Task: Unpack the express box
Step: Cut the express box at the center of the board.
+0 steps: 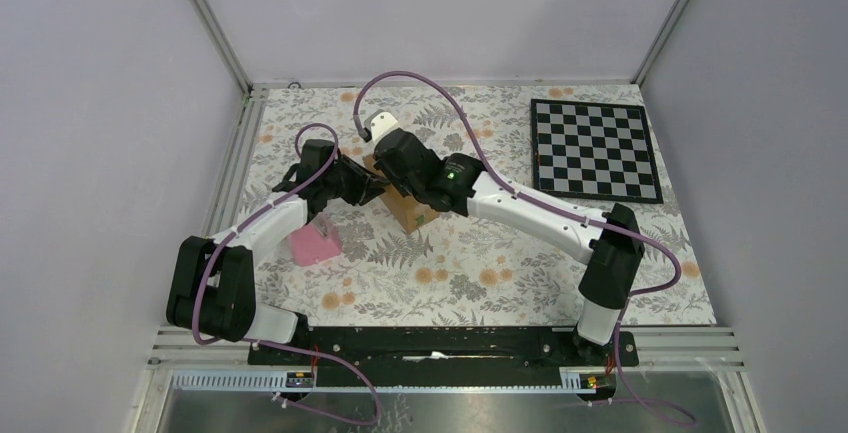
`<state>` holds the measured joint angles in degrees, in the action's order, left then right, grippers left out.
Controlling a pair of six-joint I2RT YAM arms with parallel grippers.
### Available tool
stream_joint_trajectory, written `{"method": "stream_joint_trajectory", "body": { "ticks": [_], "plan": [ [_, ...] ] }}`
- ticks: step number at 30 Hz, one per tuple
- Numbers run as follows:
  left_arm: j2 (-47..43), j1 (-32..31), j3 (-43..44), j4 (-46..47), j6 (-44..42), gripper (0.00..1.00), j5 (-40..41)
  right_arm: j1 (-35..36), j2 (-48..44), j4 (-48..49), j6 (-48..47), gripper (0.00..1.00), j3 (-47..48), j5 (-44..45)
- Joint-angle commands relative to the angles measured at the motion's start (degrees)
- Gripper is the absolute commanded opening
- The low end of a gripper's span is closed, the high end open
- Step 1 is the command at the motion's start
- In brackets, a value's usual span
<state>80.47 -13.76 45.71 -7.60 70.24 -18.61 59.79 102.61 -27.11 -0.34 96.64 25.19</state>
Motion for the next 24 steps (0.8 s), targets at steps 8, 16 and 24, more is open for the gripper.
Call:
{"method": "stream_joint_trajectory", "body": {
  "ticks": [8, 16, 24],
  "plan": [
    [2.2, 0.3, -3.1, -9.8, -0.5, 0.07, 8.0, 1.6, 0.4, -8.2, 0.0, 0.0, 2.8, 3.5],
    [2.0, 0.3, -3.2, -9.8, -0.2, 0.06, 8.1, 1.9, 2.3, -12.9, 1.6, 0.0, 6.4, 2.7],
    [1.8, 0.3, -3.2, -9.8, -0.2, 0.06, 7.9, 2.0, 5.1, -18.6, 2.1, 0.0, 10.4, 1.0]
  ]
}}
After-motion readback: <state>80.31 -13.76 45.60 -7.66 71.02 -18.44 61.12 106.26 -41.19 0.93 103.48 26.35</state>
